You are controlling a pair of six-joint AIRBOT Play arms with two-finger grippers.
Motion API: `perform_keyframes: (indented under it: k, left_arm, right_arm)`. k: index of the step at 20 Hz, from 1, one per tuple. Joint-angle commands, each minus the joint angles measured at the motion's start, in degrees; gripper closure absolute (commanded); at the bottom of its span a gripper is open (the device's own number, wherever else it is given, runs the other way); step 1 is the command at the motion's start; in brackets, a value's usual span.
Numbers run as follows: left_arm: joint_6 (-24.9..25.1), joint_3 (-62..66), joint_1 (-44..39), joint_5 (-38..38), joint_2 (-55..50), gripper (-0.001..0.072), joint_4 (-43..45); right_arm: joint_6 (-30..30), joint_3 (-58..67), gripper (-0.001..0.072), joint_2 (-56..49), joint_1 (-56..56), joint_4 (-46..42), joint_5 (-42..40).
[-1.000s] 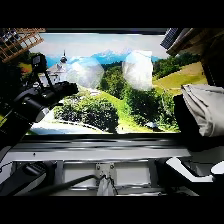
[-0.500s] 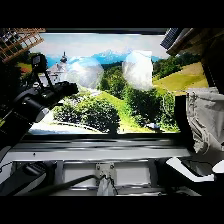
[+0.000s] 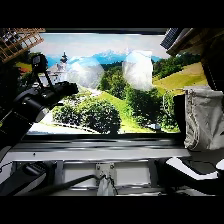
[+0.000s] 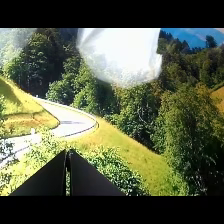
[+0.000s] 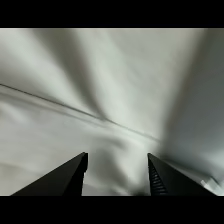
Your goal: Fold the clothes and pants, and hang the long-sleeved shirts on hangers.
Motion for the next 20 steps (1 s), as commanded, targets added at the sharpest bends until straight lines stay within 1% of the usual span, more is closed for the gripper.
perform_keyframes:
  k: [1,2,3,5,7,8,11,13,16,20]
  left_arm:
    - [0.0,0.07,0.04,0.0,-0.04,0.0686,0.02]
    - [0.0,0.07,0.04,0.0,-0.04,0.0686,0.02]
    - [0.0,0.07,0.04,0.0,-0.04,0.0686,0.02]
    - [0.0,0.07,0.04,0.0,-0.04,0.0686,0.02]
    - [0.0,0.07,0.04,0.0,-0.04,0.0686,0.02]
    - [0.0,0.07,0.04,0.0,-0.04,0.0685,0.02]
    - [0.0,0.07,0.04,0.0,-0.04,0.0686,0.02]
    - [0.0,0.07,0.04,0.0,-0.04,0.0685,0.02]
    - [0.0,0.07,0.04,0.0,-0.04,0.0686,0.02]
    - [0.0,0.07,0.04,0.0,-0.04,0.0686,0.02]
  right_arm:
    - [-0.37,9.05,0.0258,0.0,1.16,20.39,-10.32]
    - [-1.14,11.74,0.0258,0.0,3.48,25.57,-14.95]
    - [-4.11,14.08,0.0258,0.0,7.28,29.38,-19.67]
    - [-9.64,16.35,0.0258,0.0,18.01,31.3,-26.69]
    - [-12.94,16.28,0.026,-0.22,31.19,30.47,-30.18]
    - [-14.75,16.17,0.0261,-0.44,37.77,28.3,-30.6]
    - [-18.47,15.87,0.0262,-1.6,55.76,16.52,-32.04]
    - [-19.39,15.74,0.0262,-2.34,62.9,10.67,-31.95]
    - [-19.52,15.82,0.026,-2.19,68.39,10.43,-31.39]
    - [-19.52,15.82,0.026,-2.19,72.3,10.43,-31.39]
